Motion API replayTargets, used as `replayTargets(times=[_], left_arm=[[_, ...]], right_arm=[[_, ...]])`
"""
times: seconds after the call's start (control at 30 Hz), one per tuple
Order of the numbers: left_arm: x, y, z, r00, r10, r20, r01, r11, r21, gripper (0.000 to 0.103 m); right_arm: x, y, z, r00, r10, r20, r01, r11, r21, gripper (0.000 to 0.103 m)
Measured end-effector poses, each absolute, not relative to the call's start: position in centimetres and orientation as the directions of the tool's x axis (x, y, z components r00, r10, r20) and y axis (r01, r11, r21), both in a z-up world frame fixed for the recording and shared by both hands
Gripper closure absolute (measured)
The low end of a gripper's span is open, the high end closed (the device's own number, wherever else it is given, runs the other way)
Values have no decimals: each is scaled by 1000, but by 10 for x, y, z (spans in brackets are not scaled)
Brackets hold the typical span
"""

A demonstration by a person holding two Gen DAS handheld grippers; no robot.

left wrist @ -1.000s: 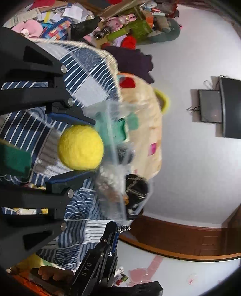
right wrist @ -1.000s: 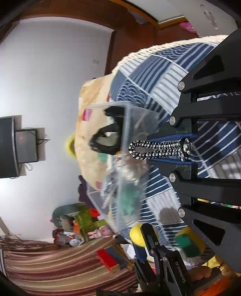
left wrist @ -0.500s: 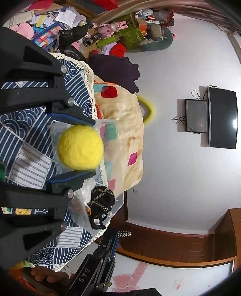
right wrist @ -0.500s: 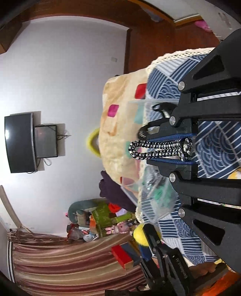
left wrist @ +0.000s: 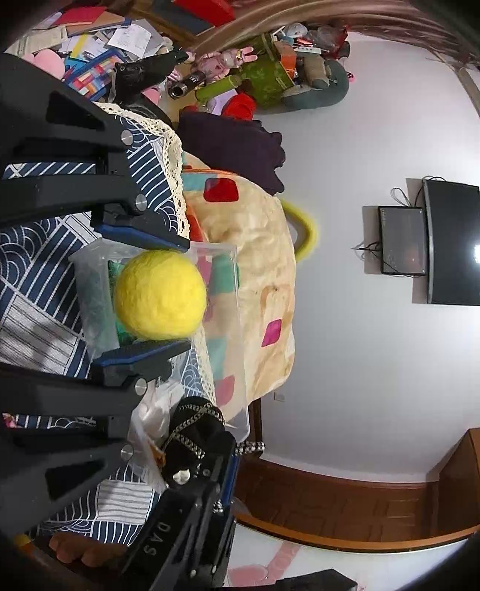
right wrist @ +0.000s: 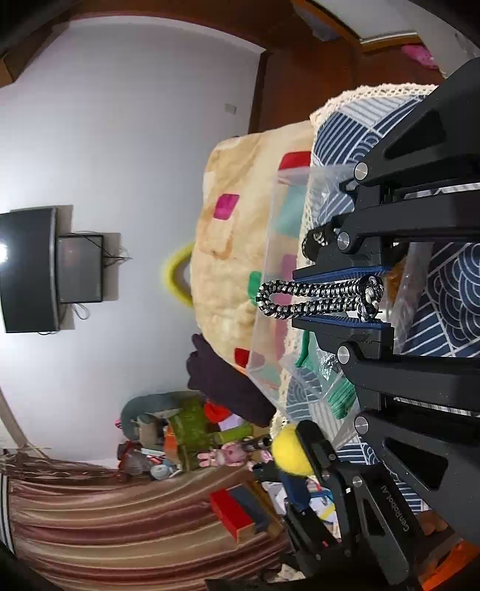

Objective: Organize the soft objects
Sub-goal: 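Drop the yellow ball into the box with the left gripper while the right gripper releases the bracelet inside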

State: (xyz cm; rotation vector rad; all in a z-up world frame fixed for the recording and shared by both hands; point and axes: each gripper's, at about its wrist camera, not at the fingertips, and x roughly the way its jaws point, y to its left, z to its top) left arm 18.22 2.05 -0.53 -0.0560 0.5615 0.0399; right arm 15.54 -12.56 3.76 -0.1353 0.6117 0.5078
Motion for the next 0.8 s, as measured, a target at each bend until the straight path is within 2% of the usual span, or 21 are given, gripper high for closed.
replayTargets(times=[0.37, 0.63, 0.73, 0.8], left_arm=[[207, 23, -26, 810, 7, -586, -52, 997, -61, 57], [211, 20, -31, 803, -3, -595, -32, 998, -49, 57], [211, 18, -32, 799, -1, -601, -25, 999, -35, 54], [209, 17, -31, 800, 3, -599, -27, 999, -32, 46]], right_arm=[[181, -111, 10, 632, 379, -676, -497, 867, 22, 87], [183, -104, 1, 616, 363, -699, -514, 858, -8, 86], [182, -103, 0, 618, 360, -699, -522, 852, -23, 85], [181, -102, 1, 625, 354, -696, -525, 850, -39, 81]])
